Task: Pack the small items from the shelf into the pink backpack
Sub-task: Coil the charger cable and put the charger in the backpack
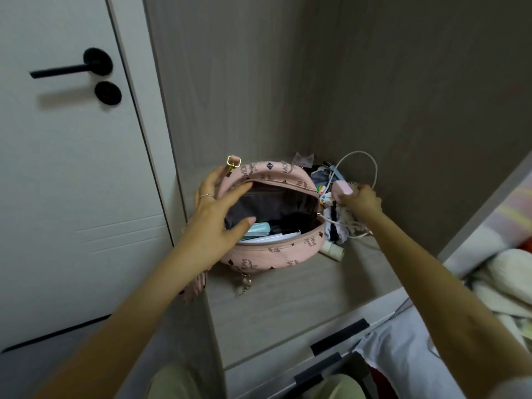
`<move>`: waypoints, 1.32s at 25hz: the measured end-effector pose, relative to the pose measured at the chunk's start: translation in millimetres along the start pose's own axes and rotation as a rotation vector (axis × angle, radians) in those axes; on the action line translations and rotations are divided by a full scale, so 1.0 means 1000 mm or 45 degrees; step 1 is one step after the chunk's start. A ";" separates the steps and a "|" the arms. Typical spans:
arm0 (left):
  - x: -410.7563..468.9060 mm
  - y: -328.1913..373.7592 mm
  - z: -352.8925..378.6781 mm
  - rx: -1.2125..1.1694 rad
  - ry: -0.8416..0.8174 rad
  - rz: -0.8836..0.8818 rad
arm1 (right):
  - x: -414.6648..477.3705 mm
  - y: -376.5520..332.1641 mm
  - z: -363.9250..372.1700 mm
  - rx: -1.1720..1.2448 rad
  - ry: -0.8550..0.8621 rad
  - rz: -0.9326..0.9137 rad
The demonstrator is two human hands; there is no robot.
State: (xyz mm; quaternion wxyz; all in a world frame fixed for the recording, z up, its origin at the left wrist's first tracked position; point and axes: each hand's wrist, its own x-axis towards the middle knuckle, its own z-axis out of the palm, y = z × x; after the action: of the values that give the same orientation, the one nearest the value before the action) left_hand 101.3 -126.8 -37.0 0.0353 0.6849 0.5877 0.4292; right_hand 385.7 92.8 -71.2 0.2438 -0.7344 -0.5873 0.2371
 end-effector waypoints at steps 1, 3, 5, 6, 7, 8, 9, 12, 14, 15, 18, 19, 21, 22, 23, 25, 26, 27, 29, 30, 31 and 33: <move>0.000 0.004 -0.003 0.000 0.005 -0.044 | 0.007 -0.003 0.003 -0.042 -0.051 -0.018; 0.000 0.012 -0.005 -0.037 -0.003 -0.108 | 0.013 -0.009 0.005 -0.128 -0.086 -0.118; -0.001 0.020 -0.004 -0.061 -0.004 -0.118 | 0.011 -0.010 0.003 -0.264 -0.028 -0.199; -0.002 0.022 -0.003 -0.040 0.013 -0.120 | 0.007 -0.009 -0.002 -0.256 0.056 -0.218; -0.001 0.024 -0.003 -0.013 0.040 -0.123 | 0.004 -0.008 -0.007 -0.193 0.158 -0.251; -0.001 0.026 -0.002 0.011 0.067 -0.125 | 0.000 -0.007 -0.015 -0.087 0.260 -0.310; 0.000 0.028 -0.002 0.026 0.087 -0.127 | -0.004 -0.008 -0.024 0.054 0.332 -0.382; 0.002 0.037 0.000 0.023 0.135 -0.161 | -0.027 -0.021 -0.065 0.491 0.303 -0.607; 0.001 0.047 0.004 0.056 0.204 -0.182 | -0.053 -0.026 -0.088 0.584 0.249 -0.727; 0.000 0.052 0.007 0.094 0.246 -0.194 | -0.069 -0.027 -0.096 0.576 0.238 -0.786; -0.007 0.072 0.023 0.271 0.291 -0.255 | -0.123 -0.020 -0.108 0.699 0.087 -0.879; -0.010 0.079 0.029 0.309 0.293 -0.255 | -0.139 -0.017 -0.111 0.807 -0.015 -0.881; -0.016 0.093 0.036 0.308 0.306 -0.206 | -0.165 -0.012 -0.114 1.065 -0.288 -0.841; -0.022 0.099 0.039 0.296 0.314 -0.165 | -0.174 -0.007 -0.115 1.218 -0.445 -0.772; -0.029 0.104 0.043 0.292 0.323 -0.115 | -0.180 0.000 -0.115 1.347 -0.553 -0.677; -0.040 0.111 0.050 0.265 0.359 -0.001 | -0.184 0.016 -0.106 1.452 -0.530 -0.430; -0.048 0.117 0.056 0.222 0.370 0.062 | -0.184 0.029 -0.098 1.441 -0.408 -0.274; -0.054 0.122 0.062 0.172 0.370 0.132 | -0.182 0.044 -0.088 1.390 -0.257 -0.115; -0.064 0.128 0.075 0.079 0.303 0.286 | -0.179 0.072 -0.067 1.147 -0.028 0.103; -0.069 0.129 0.081 0.053 0.219 0.352 | -0.181 0.084 -0.057 1.021 0.019 0.119; -0.075 0.127 0.088 0.031 0.120 0.402 | -0.182 0.098 -0.045 0.916 0.022 0.072; -0.085 0.116 0.099 -0.016 -0.034 0.409 | -0.186 0.120 -0.023 0.653 -0.069 -0.091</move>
State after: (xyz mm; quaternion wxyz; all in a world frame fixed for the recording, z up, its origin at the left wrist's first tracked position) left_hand 258.4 -188.3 -81.6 -0.0219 0.7755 0.4674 0.4239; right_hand 453.0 -113.5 -118.2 0.4145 -0.6207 -0.5399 0.3893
